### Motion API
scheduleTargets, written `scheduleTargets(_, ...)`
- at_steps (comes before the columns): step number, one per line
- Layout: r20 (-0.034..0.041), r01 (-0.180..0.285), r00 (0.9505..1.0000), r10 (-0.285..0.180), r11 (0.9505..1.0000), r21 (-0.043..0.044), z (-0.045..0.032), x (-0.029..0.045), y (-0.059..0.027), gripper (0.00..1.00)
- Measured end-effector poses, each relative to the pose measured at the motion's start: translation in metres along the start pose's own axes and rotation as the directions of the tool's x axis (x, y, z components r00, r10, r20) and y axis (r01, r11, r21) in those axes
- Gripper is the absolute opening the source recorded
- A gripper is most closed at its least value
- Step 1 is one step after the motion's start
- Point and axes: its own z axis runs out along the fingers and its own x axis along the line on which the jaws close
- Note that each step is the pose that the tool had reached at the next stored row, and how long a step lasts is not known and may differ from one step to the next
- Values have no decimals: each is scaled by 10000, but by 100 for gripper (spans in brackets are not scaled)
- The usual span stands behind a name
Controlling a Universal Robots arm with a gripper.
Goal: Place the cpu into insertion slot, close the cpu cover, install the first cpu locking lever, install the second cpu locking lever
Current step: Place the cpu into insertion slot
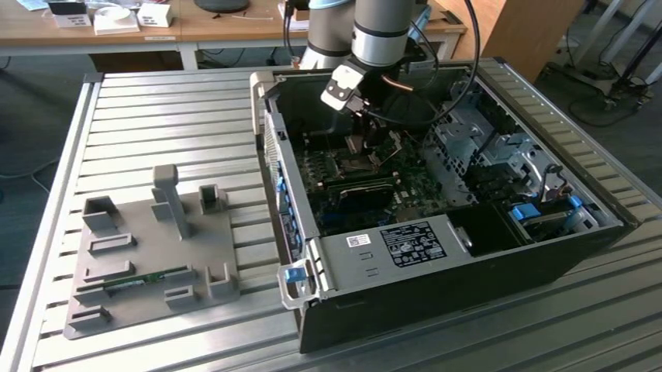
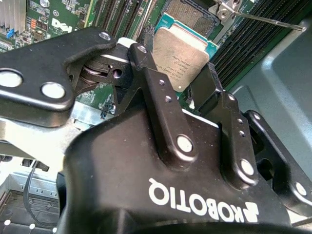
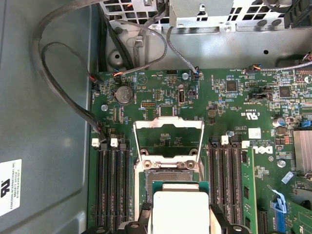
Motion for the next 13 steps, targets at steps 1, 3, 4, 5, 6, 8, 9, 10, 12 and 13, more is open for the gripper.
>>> scheduleTargets(1, 0, 0, 10000, 0, 10000, 1, 2, 0, 0, 54)
scheduleTargets(3, 4, 0, 10000, 0, 10000, 2, 3, 0, -1, 54)
scheduleTargets(4, 3, 0, 10000, 0, 10000, 2, 7, 0, -1, 54)
scheduleTargets(5, 3, 0, 10000, 0, 10000, 2, 12, 0, -1, 54)
scheduleTargets(6, 4, 0, 10000, 0, 10000, 2, 12, 0, -1, 54)
scheduleTargets(8, 3, 0, 10000, 0, 10000, 2, 13, 0, -1, 54)
scheduleTargets(9, 2, 0, 10000, 0, 10000, 2, 15, 0, -1, 54)
scheduleTargets(10, -2, 0, 10000, 0, 10000, -1, 21, 0, -1, 54)
scheduleTargets(12, 4, 0, 10000, 0, 10000, 2, 31, -1, -2, 54)
scheduleTargets(13, 2, 0, 10000, 0, 10000, 1, 39, 0, -3, 54)
